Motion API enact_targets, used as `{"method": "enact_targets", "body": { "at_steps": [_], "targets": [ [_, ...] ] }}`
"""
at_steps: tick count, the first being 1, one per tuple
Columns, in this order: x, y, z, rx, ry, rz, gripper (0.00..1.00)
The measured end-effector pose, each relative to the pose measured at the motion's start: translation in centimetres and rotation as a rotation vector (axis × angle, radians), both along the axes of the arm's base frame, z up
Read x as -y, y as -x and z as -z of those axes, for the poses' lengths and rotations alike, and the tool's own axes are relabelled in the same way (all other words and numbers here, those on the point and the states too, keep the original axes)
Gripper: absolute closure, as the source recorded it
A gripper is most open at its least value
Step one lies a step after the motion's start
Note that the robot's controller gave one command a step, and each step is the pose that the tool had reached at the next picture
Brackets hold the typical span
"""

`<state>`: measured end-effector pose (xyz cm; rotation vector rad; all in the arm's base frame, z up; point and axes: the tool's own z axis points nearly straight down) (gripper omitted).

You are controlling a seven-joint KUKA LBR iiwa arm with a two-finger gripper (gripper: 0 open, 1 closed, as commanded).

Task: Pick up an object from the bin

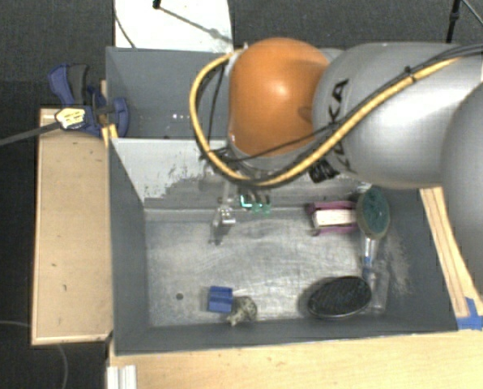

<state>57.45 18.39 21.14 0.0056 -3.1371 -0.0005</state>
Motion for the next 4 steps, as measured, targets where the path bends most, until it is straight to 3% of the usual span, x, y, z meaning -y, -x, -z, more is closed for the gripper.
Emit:
{"method": "enact_targets", "body": {
  "at_steps": [1,2,3,4],
  "targets": [
    [3.5,5.6,11.2,0.021,-0.005,-0.224,0.00],
    [6.4,9.7,11.0,0.009,0.000,-0.428,0.00],
    [5.1,9.4,9.2,0.010,-0.002,-0.148,0.00],
    [5.2,9.4,14.0,0.019,-0.003,-0.114,0.00]
  ]
}}
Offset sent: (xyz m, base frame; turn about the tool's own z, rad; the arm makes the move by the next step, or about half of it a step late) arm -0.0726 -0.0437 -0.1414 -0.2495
